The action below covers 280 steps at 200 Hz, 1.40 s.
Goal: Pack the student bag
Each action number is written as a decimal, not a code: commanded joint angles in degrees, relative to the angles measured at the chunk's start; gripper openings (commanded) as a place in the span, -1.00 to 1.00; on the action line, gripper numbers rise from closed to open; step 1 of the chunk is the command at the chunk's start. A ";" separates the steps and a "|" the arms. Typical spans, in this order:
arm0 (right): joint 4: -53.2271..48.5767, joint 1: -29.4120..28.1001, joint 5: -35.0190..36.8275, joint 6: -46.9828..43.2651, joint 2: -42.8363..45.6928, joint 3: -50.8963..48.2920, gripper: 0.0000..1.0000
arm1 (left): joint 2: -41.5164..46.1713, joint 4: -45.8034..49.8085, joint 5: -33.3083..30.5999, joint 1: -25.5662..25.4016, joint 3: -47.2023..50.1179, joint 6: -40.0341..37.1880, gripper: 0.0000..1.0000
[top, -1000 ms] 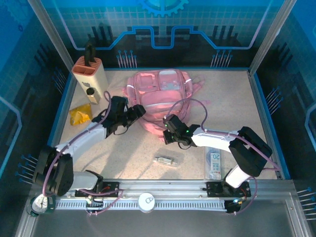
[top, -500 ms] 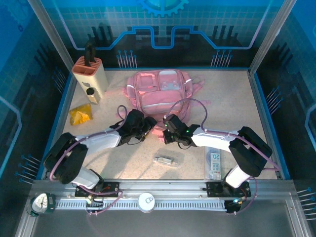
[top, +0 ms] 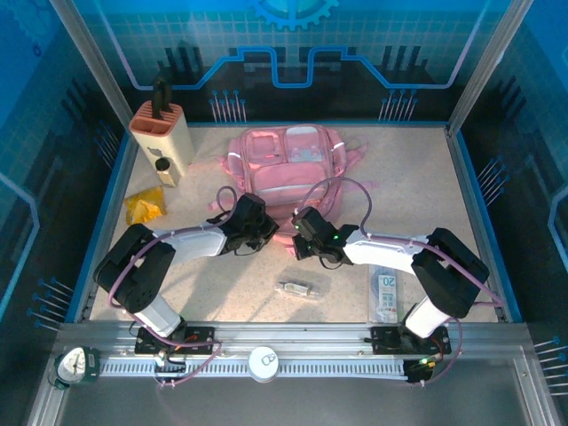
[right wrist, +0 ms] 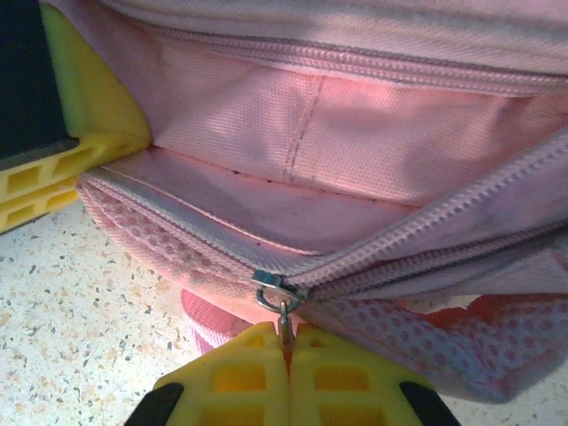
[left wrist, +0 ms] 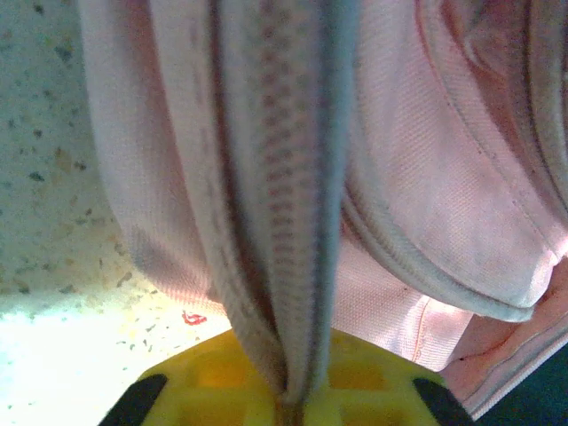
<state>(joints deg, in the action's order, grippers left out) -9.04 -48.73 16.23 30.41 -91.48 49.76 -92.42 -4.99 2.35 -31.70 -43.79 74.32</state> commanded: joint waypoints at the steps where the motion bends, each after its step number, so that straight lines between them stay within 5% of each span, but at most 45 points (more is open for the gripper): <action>1: -6.99 -0.74 5.49 0.27 2.22 1.75 -1.00 | 3.38 1.00 -4.13 3.05 0.14 -5.34 -1.00; 63: -10.18 5.02 6.41 -2.54 3.17 1.64 -1.00 | 13.80 9.42 0.53 16.76 3.18 -17.47 -1.00; 110: -8.48 -0.25 1.95 -4.41 0.04 6.28 -1.00 | 13.68 14.78 5.10 25.93 -2.26 -28.26 -1.00; 137: -4.00 -2.52 -3.16 -1.06 -2.28 7.47 -1.00 | 10.55 17.10 9.89 26.61 -4.97 -29.58 -0.47; 165: -3.69 -3.57 -2.99 -0.24 -3.67 8.31 -1.00 | 17.21 14.32 9.98 26.35 1.52 -25.32 -0.02; 193: -3.80 -3.74 -2.08 -0.20 -4.07 7.64 -1.00 | 26.60 14.32 7.84 22.03 9.48 -16.83 0.21; 221: -2.82 -3.83 -2.13 -0.01 -3.79 6.85 -1.00 | 32.59 12.49 1.18 11.23 14.86 -5.99 0.44; 280: -1.47 -2.73 -2.73 2.90 -3.18 4.94 -1.00 | 22.74 3.85 -4.28 -3.44 10.18 6.58 0.54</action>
<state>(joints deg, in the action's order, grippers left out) -11.46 -51.33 15.35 31.59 -94.87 56.07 -64.84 3.81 2.22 -31.40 -29.71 73.84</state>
